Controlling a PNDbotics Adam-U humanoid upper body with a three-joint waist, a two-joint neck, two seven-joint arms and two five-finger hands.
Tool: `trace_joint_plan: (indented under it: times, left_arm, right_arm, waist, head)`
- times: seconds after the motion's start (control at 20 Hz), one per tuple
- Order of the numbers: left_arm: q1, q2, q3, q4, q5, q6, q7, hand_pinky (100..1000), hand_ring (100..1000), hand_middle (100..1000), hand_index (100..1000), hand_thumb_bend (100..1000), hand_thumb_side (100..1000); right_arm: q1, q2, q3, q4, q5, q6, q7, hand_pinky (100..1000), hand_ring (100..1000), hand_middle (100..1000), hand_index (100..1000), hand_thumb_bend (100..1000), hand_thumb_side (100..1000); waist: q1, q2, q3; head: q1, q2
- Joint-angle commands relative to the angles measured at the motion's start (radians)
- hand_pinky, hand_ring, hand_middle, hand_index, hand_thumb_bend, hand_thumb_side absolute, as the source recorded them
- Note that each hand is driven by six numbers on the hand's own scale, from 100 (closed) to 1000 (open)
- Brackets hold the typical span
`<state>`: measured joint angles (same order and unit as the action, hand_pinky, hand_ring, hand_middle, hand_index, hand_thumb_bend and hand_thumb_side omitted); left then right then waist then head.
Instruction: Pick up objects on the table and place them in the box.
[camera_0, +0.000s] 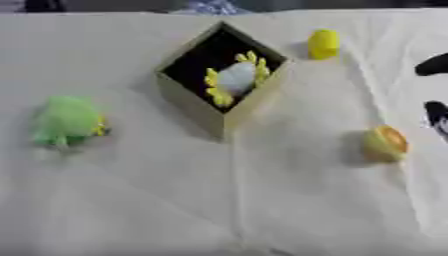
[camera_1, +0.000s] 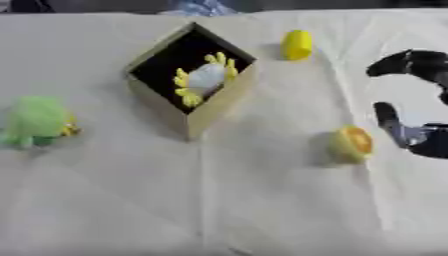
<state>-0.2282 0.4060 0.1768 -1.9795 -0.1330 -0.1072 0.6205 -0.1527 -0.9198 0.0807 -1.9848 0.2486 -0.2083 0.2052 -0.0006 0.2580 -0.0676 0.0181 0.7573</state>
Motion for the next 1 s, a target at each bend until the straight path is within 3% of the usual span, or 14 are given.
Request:
trace_joint_plan:
  times: [0.05,0.3,0.35,0.4,0.65,1.0]
  left_arm:
    - [-0.009,0.029,0.007,-0.020,-0.006,0.000,0.001,792,709,675,803,359,567]
    - [-0.010,0.029,0.007,-0.020,-0.004,0.000,0.001,792,709,674,803,357,568]
    - [-0.011,0.029,0.007,-0.020,-0.003,0.000,0.000,792,709,674,803,357,568]
    - [-0.011,0.029,0.007,-0.020,-0.003,0.000,0.000,792,709,674,803,357,568]
    - [-0.013,0.029,0.006,-0.020,-0.001,0.000,0.000,792,709,674,803,356,570]
    - [-0.014,0.030,0.006,-0.020,0.004,0.002,0.002,791,709,673,803,352,573]
  right_arm:
    - [-0.010,-0.024,0.003,-0.015,-0.002,-0.014,0.012,912,861,815,853,100,417]
    - [0.002,-0.024,0.023,-0.015,-0.002,-0.013,0.042,914,867,821,855,100,457]
    - [0.004,-0.024,0.026,-0.015,0.000,-0.013,0.049,914,871,822,857,100,425]
    - [0.007,-0.025,0.027,-0.015,0.003,-0.014,0.055,916,877,828,862,100,465]
    - [0.017,-0.024,0.038,-0.015,0.024,-0.013,0.094,920,892,845,876,100,499]
    - [0.014,-0.026,0.035,-0.015,0.039,-0.001,0.103,920,893,849,881,100,520]
  waist:
    - [0.000,-0.017,0.000]
    - [0.001,-0.013,-0.002]
    - [0.002,-0.012,-0.003]
    - [0.002,-0.012,-0.004]
    - [0.003,-0.007,-0.002]
    - [0.004,0.003,0.005]
  head:
    - [-0.007,0.006]
    - [-0.005,0.003]
    - [-0.003,0.003]
    - [-0.001,0.003]
    - [0.007,0.000]
    - [0.014,-0.007]
